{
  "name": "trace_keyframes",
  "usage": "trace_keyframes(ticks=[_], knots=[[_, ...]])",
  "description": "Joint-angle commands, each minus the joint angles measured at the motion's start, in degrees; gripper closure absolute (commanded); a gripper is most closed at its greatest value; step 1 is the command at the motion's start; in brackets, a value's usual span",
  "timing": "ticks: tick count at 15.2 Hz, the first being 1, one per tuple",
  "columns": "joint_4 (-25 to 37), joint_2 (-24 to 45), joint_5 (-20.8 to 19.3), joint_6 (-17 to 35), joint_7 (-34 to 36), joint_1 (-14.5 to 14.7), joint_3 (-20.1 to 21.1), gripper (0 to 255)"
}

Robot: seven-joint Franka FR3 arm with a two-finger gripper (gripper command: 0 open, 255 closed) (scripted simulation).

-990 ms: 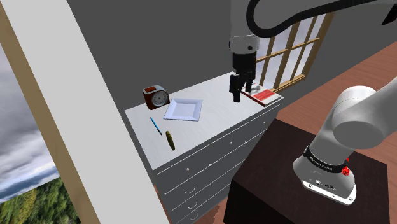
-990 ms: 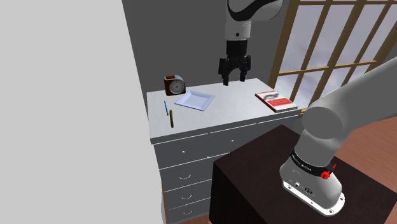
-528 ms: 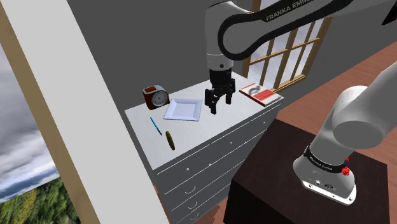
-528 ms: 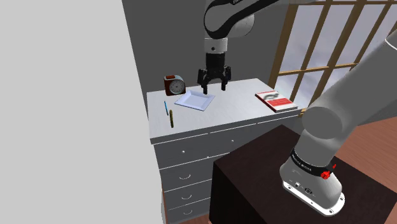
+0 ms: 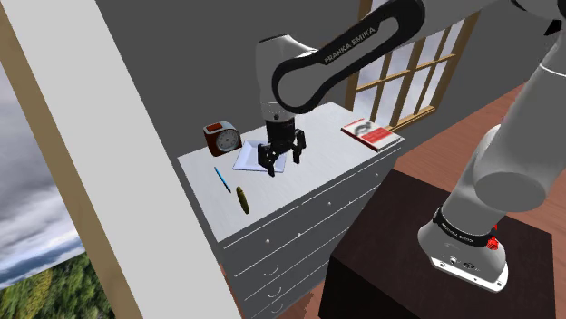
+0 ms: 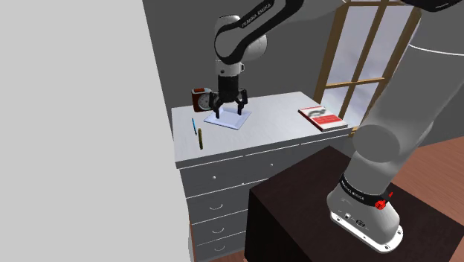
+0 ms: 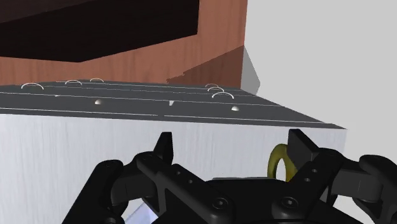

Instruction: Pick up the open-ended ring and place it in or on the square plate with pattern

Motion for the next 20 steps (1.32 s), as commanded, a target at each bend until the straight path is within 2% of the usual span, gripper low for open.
trace_keyframes(ticks=[1, 7, 13, 20], knots=[[2.9, 5.0, -1.9, 2.2, 3.5, 0.3, 0.4, 0], [14.3, 19.1, -7.9, 5.1, 13.1, 3.1, -0.5, 0], [28.9, 33.0, -12.0, 4.9, 20.3, 7.2, -3.4, 0], [29.1, 36.5, -12.9, 8.2, 21.1, 8.1, -4.1, 0]])
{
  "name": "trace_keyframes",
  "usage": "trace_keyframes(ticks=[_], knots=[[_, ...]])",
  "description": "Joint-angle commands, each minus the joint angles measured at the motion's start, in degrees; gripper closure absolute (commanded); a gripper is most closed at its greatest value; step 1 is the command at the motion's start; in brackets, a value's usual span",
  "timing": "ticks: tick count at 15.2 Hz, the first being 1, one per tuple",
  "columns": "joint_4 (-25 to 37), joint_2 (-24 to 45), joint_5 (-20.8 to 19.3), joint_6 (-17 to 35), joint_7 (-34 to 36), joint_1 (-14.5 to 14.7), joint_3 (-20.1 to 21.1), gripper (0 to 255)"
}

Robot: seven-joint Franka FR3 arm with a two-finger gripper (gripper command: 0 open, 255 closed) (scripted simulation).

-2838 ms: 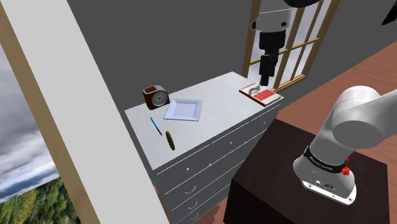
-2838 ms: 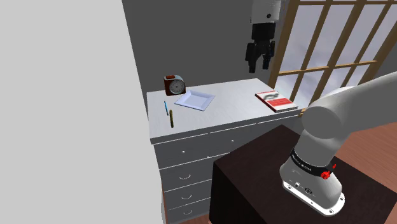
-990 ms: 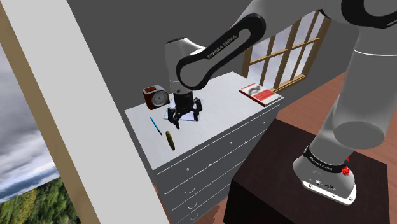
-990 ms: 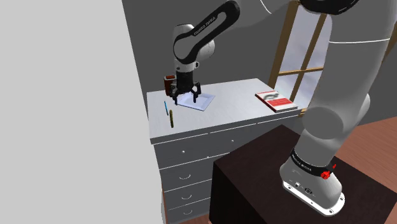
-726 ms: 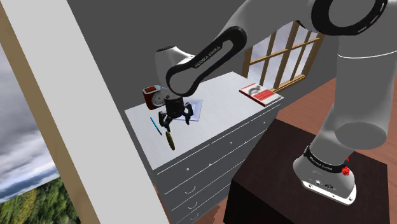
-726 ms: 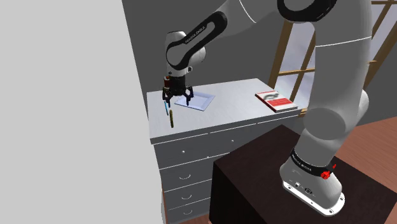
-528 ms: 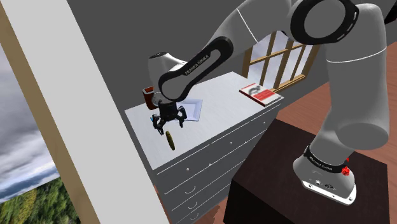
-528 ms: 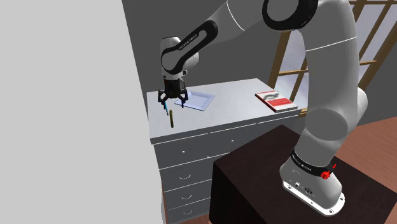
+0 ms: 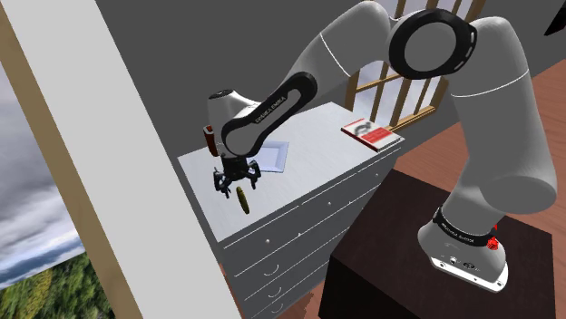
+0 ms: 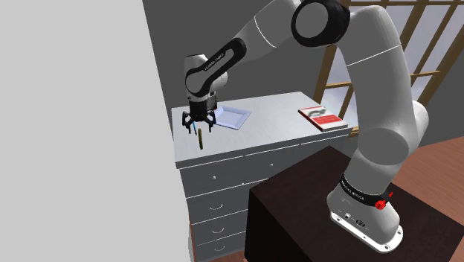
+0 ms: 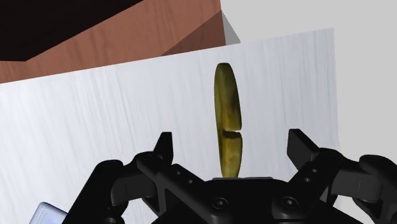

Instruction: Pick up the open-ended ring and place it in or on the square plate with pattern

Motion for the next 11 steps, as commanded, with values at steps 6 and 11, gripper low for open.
trace_keyframes(ticks=[6, 11], knots=[[0.1, 1.4, -0.3, 1.2, 0.3, 0.4, -0.2, 0], [0.1, 1.4, -0.3, 1.2, 0.3, 0.4, -0.2, 255]])
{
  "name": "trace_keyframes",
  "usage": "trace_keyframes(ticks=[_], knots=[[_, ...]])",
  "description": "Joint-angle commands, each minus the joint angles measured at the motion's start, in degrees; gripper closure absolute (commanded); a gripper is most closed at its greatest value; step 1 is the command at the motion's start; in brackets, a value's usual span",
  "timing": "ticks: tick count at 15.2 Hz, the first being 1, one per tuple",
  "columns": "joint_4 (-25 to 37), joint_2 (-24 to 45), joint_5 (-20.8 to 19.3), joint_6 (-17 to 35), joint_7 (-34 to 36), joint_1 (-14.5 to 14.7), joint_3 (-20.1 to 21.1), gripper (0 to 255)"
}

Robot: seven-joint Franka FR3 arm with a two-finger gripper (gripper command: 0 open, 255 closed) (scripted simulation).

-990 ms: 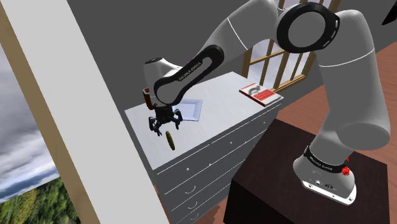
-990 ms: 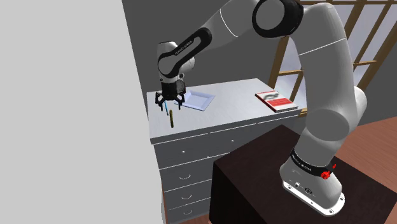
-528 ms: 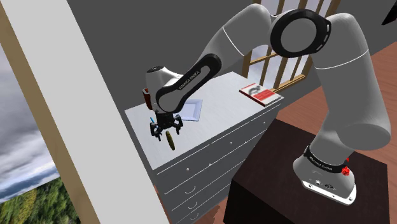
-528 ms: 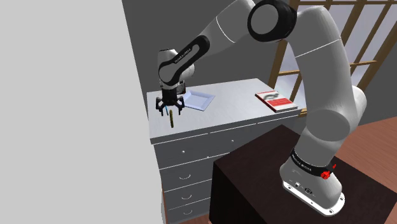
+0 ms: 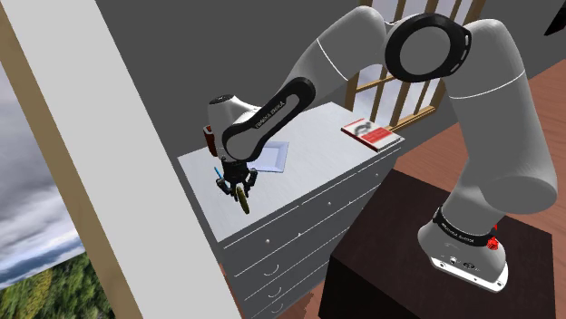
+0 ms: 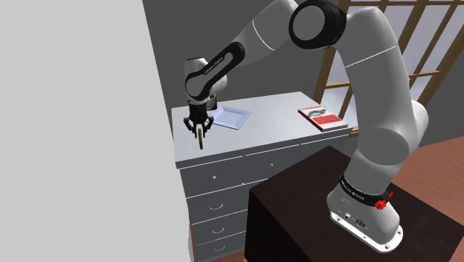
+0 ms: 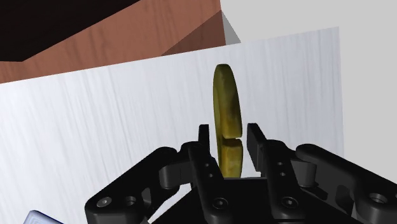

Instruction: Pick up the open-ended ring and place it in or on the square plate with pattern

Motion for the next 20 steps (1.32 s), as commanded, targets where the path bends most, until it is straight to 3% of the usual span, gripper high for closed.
trace_keyframes(ticks=[1, 8, 20], knots=[[0.0, 0.0, 0.0, 0.0, 0.0, 0.0, 0.0, 255], [0.0, 0.0, 0.0, 0.0, 0.0, 0.0, 0.0, 255], [1.2, -5.5, 1.5, -6.6, -0.3, -0.8, 1.1, 255]])
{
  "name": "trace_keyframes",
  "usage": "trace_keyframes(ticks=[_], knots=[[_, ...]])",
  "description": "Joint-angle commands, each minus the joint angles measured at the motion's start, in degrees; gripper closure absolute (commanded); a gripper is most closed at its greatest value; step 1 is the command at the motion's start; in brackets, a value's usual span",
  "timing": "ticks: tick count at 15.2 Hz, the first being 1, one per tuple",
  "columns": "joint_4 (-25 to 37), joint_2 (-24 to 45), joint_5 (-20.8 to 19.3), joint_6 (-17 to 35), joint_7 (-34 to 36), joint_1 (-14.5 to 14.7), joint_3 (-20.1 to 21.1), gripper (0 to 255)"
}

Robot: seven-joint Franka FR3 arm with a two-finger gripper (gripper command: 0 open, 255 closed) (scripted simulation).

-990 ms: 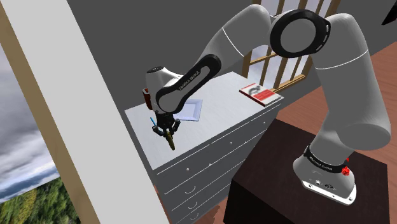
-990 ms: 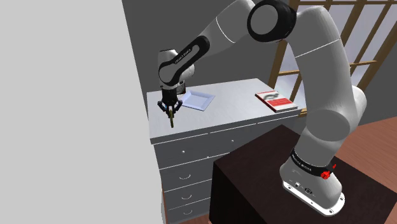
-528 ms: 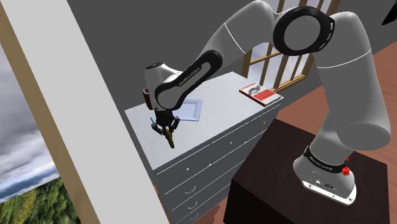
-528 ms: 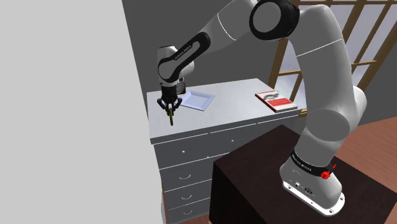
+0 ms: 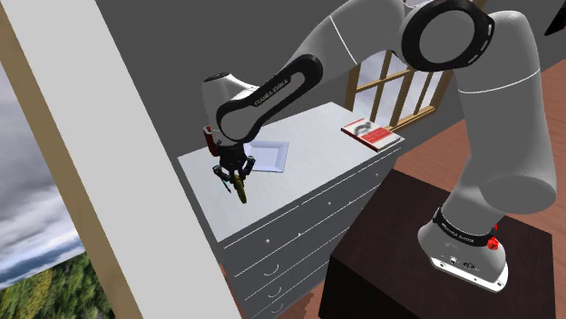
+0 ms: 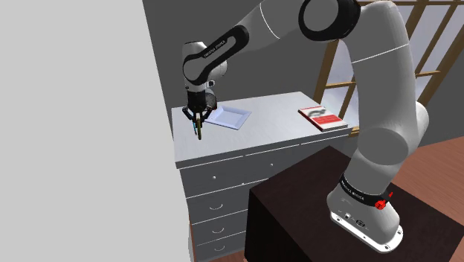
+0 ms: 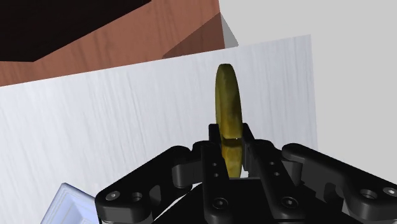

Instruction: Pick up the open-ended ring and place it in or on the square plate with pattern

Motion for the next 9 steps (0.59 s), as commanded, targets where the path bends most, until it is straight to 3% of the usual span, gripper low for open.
trace_keyframes(ticks=[1, 6, 9], knots=[[0.4, -0.8, 0.2, -1.2, 0.0, -0.1, 0.2, 255], [1.3, -2.4, 0.7, -3.6, -0.1, -0.3, 0.5, 255], [3.2, -1.7, 0.8, -5.1, -3.5, -2.7, -0.4, 255]])
